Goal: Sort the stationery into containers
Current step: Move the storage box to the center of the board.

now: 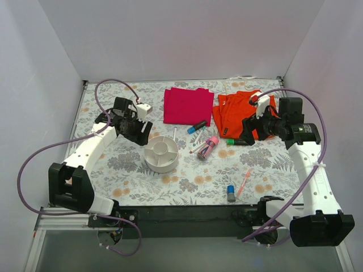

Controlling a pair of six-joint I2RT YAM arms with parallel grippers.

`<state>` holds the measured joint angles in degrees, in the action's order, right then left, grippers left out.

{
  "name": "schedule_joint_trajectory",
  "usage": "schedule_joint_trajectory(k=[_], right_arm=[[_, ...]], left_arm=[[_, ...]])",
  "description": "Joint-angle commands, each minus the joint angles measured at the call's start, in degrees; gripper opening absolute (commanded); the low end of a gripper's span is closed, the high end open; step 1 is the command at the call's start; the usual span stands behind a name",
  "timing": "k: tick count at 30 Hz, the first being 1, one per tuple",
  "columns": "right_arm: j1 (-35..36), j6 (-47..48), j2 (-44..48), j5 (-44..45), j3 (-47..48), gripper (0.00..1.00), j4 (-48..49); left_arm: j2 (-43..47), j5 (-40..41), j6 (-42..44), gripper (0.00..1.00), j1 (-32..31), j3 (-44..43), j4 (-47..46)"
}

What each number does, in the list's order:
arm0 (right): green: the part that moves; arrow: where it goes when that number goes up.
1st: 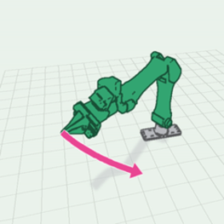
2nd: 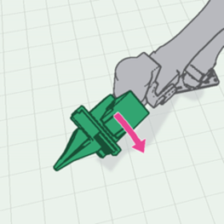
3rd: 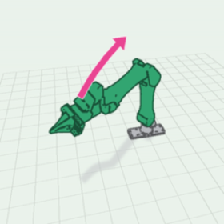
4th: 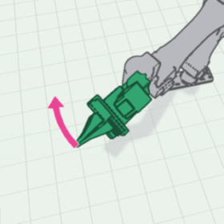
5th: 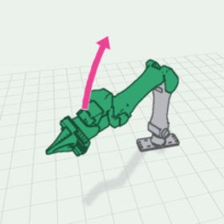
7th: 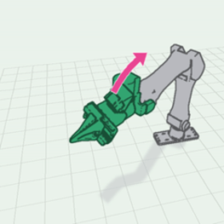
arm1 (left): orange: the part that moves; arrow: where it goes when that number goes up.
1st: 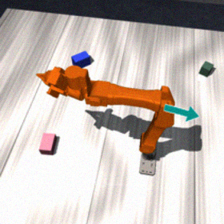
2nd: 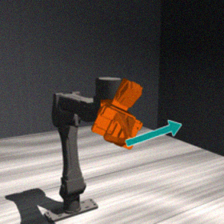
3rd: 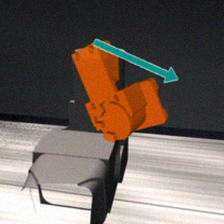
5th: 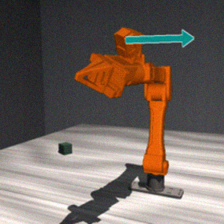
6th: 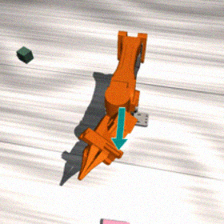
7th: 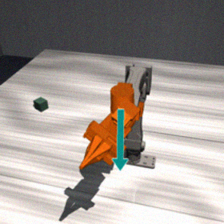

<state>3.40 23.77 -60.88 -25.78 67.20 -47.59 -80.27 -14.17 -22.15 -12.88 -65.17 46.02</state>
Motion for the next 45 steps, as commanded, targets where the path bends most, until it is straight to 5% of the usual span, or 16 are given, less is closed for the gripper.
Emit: schedule_joint_trajectory(k=[1, 15, 20, 24, 45], right_arm=[[0.47, -0.21, -3.26, -2.34, -0.32, 0.86, 4.17], [1.17, -26.14, -15.66, -11.57, -6.38, 0.81, 13.66], [1.17, -25.97, -18.04, -10.78, -4.27, 0.81, 14.11], [1.17, -25.97, -18.83, -10.52, -4.18, 0.8, 14.46], [1.17, -23.95, -5.31, -5.78, -15.08, 0.8, 14.2]], left_arm=[[-1.63, 1.07, -0.35, 0.63, -2.76, -0.75, -3.73], [-8.76, 3.1, -3.33, 0.45, -3.72, -3.91, -5.77], [-10.08, 1.61, -4.56, 0.09, -4.95, -4.97, -4.27], [-10.87, -0.06, -5.62, 0.01, -6.62, -5.41, -3.83], [-12.45, 1.43, -5.62, 0.0, -22.44, -11.91, -2.69]])
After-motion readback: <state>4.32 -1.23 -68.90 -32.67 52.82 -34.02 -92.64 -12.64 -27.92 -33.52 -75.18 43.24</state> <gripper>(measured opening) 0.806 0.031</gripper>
